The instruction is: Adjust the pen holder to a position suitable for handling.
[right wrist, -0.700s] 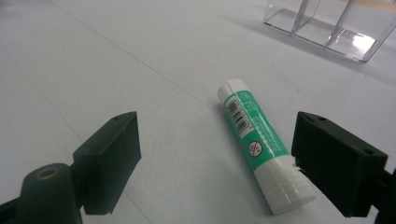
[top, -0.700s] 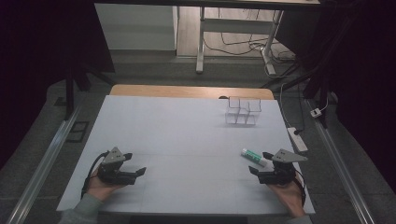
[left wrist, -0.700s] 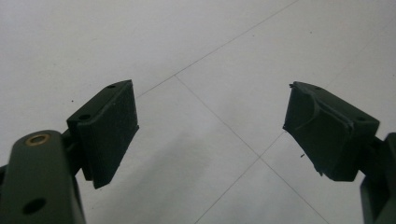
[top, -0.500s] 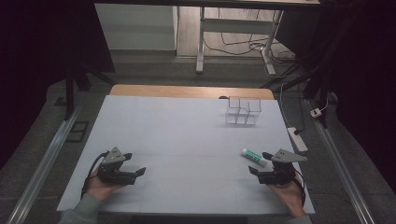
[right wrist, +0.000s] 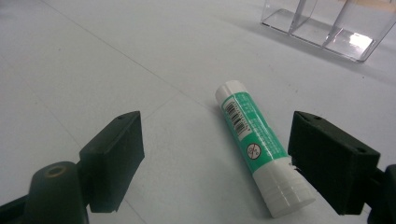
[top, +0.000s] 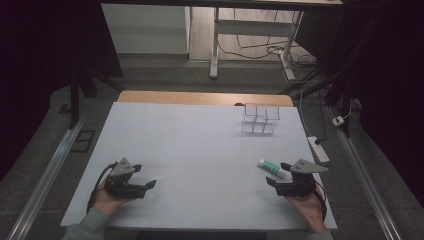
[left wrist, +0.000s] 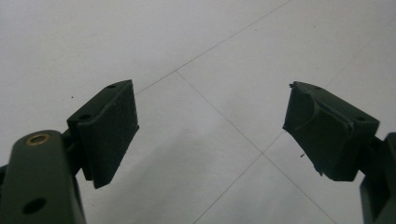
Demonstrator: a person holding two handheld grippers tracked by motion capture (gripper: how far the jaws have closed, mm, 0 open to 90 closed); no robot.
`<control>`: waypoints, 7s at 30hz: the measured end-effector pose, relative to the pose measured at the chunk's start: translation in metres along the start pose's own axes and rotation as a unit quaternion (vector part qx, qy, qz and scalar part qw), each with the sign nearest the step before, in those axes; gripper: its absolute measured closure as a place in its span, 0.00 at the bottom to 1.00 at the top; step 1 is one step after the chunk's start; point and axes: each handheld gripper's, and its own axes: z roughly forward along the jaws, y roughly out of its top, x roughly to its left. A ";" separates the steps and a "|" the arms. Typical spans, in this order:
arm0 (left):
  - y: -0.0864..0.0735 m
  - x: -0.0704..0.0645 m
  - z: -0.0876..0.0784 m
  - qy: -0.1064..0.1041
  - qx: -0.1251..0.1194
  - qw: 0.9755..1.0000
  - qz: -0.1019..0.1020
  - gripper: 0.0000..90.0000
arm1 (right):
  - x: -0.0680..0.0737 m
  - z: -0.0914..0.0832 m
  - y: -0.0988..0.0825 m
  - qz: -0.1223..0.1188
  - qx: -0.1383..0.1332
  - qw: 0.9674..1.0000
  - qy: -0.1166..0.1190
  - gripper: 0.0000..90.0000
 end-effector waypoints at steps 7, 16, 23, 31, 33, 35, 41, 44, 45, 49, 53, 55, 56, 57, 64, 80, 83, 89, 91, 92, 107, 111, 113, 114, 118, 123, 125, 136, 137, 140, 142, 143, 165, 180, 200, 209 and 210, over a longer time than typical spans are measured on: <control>0.000 0.000 0.000 0.002 0.000 1.000 -0.001 0.19 | -0.001 -0.001 0.004 0.005 0.001 1.000 -0.001 0.21; 0.000 0.000 0.000 0.002 0.001 1.000 0.000 0.19 | -0.004 0.004 0.013 0.013 0.001 1.000 -0.004 0.22; 0.000 0.000 0.000 0.002 0.001 1.000 0.002 0.19 | -0.006 0.007 0.022 0.018 0.009 1.000 -0.012 0.23; 0.000 0.000 -0.001 0.001 0.000 1.000 0.003 0.19 | -0.015 0.009 0.035 0.033 0.012 0.999 -0.029 0.24; 0.000 0.000 -0.001 0.001 0.000 1.000 0.003 0.19 | -0.018 0.011 0.039 0.038 0.011 0.999 -0.032 0.24; 0.000 0.000 -0.001 0.001 0.000 1.000 0.002 0.19 | -0.019 0.012 0.041 0.040 0.010 0.999 -0.034 0.25; -0.001 0.000 -0.001 0.001 0.001 1.000 0.002 0.19 | -0.023 0.019 0.048 0.048 0.024 0.997 -0.047 0.27; 0.000 0.000 -0.001 0.001 0.000 1.000 0.002 0.19 | -0.028 0.021 0.052 0.052 0.024 0.997 -0.054 0.28; 0.000 0.000 -0.001 0.001 0.000 1.000 0.002 0.19 | -0.030 0.022 0.054 0.055 0.023 0.997 -0.055 0.29; -0.001 0.000 0.000 0.001 0.000 1.000 0.002 0.19 | -0.037 0.025 0.061 0.056 0.021 0.996 -0.066 0.31; -0.001 0.000 0.000 0.000 0.000 1.000 0.001 0.19 | -0.043 0.029 0.066 0.057 0.027 0.995 -0.080 0.32; -0.001 0.000 0.000 0.000 0.001 1.000 0.002 0.19 | -0.044 0.030 0.068 0.057 0.031 0.994 -0.086 0.32; -0.001 0.000 0.000 0.000 0.001 1.000 0.003 0.19 | -0.046 0.031 0.069 0.060 0.030 0.994 -0.088 0.33; -0.001 0.000 0.000 0.000 0.001 1.000 0.003 0.19 | -0.047 0.033 0.069 0.064 0.031 0.994 -0.089 0.34; -0.001 0.000 0.000 0.000 0.003 1.000 0.004 0.19 | -0.056 0.042 0.071 0.077 0.041 0.991 -0.100 0.38; -0.001 -0.001 0.001 -0.001 0.007 1.000 0.006 0.19 | -0.082 0.049 0.074 0.098 0.054 0.987 -0.114 0.52; -0.001 0.000 0.001 -0.001 0.006 1.000 0.006 0.19 | -0.088 0.053 0.074 0.102 0.058 0.985 -0.125 0.59; -0.001 0.000 0.001 -0.001 0.007 1.000 0.007 0.19 | -0.094 0.056 0.076 0.106 0.063 0.983 -0.134 0.67; -0.001 0.000 0.001 -0.001 0.007 1.000 0.007 0.19 | -0.097 0.058 0.078 0.108 0.064 0.983 -0.137 0.72; -0.001 0.000 0.001 -0.001 0.006 1.000 0.007 0.19 | -0.098 0.059 0.079 0.107 0.063 0.983 -0.137 0.74; -0.001 0.000 0.001 0.002 0.008 1.000 0.007 0.19 | -0.114 0.069 0.085 0.108 0.070 0.981 -0.142 1.00; -0.002 -0.001 0.000 0.004 0.007 1.000 0.005 0.19 | -0.119 0.071 0.086 0.115 0.066 0.982 -0.136 1.00; -0.002 -0.001 -0.001 0.003 0.006 1.000 0.006 0.19 | -0.124 0.074 0.089 0.127 0.059 0.981 -0.136 1.00; -0.001 -0.001 -0.001 0.003 0.005 1.000 0.007 0.19 | -0.126 0.075 0.091 0.128 0.058 0.980 -0.139 1.00; -0.002 0.001 -0.002 0.001 0.002 1.000 0.004 0.19 | -0.131 0.080 0.100 0.127 0.061 0.978 -0.151 1.00; -0.003 0.002 -0.003 0.000 0.002 1.000 0.005 0.19 | -0.140 0.087 0.105 0.139 0.062 0.976 -0.157 1.00; -0.003 0.003 -0.003 0.000 0.002 1.000 0.004 0.19 | -0.142 0.088 0.105 0.140 0.063 0.976 -0.156 1.00; -0.003 0.003 -0.002 0.001 0.004 1.000 0.003 0.19 | -0.156 0.102 0.104 0.140 0.069 0.977 -0.144 1.00; -0.003 0.003 -0.001 0.001 0.005 1.000 0.003 0.19 | -0.157 0.103 0.103 0.140 0.070 0.977 -0.142 1.00; -0.003 0.003 -0.001 0.002 0.007 1.000 0.004 0.19 | -0.157 0.105 0.103 0.136 0.072 0.979 -0.136 1.00; -0.003 0.004 -0.001 0.002 0.006 1.000 0.004 0.19 | -0.156 0.106 0.104 0.133 0.070 0.980 -0.129 1.00; -0.003 0.004 -0.001 0.002 0.006 1.000 0.004 0.19 | -0.155 0.107 0.105 0.128 0.073 0.980 -0.134 1.00; -0.003 0.004 -0.001 0.002 0.007 1.000 0.005 0.19 | -0.136 0.118 0.123 0.097 0.075 0.986 -0.116 1.00; -0.003 0.003 0.000 0.001 0.011 1.000 0.007 0.19 | -0.117 0.130 0.132 0.082 0.078 0.989 -0.090 1.00; -0.003 0.004 0.000 0.000 0.010 1.000 0.007 0.19 | -0.102 0.151 0.144 0.064 0.078 0.992 -0.082 1.00; -0.003 0.004 0.000 0.000 0.010 1.000 0.007 0.19 | -0.095 0.158 0.149 0.056 0.081 0.992 -0.078 1.00; -0.003 0.004 0.000 0.000 0.010 1.000 0.007 0.19 | -0.094 0.159 0.150 0.055 0.081 0.992 -0.077 1.00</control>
